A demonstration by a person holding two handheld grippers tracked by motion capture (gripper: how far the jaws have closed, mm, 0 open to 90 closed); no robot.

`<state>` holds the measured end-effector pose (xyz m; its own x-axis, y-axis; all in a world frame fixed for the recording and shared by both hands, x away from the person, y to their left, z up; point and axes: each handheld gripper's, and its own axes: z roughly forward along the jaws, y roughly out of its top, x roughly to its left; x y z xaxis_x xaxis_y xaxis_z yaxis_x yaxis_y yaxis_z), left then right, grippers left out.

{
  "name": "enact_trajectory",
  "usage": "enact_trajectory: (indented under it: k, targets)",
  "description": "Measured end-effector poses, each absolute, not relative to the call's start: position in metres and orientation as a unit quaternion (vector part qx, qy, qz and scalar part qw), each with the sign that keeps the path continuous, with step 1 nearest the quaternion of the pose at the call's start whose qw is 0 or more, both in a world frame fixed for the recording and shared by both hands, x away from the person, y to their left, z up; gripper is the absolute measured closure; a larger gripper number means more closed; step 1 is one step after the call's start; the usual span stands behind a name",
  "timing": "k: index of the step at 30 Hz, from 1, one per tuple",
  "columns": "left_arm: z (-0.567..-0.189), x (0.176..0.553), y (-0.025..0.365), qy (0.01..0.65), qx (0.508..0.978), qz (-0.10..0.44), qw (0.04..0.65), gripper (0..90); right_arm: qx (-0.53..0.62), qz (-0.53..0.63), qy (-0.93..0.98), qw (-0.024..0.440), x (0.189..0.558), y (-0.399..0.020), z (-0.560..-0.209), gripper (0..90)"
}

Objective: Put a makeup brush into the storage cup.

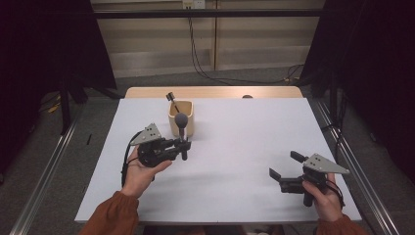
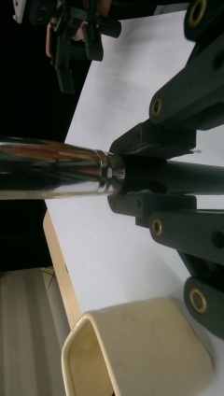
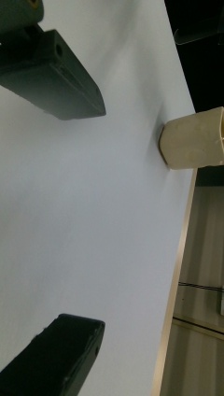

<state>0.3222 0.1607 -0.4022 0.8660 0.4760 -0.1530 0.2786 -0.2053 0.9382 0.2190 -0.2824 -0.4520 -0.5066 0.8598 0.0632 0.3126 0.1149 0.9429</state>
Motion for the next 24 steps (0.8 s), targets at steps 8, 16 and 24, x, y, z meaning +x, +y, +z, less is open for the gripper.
enact_trajectory:
  k: [8, 16, 24]
  targets:
    - [-0.39, 0.33, 0.165, 0.247, 0.77, 0.1, 0.58, 74.5, 0.418, 0.531, 0.683, 0.277, 0.213, -0.286, -0.452, 0.0]
    - [-0.38, 0.341, 0.171, 0.257, 0.758, 0.117, 0.588, 74.5, 0.422, 0.529, 0.685, 0.271, 0.213, -0.285, -0.455, 0.0]
    - [-0.37, 0.35, 0.183, 0.269, 0.744, 0.137, 0.596, 74.5, 0.42, 0.526, 0.686, 0.275, 0.212, -0.284, -0.455, 0.0]
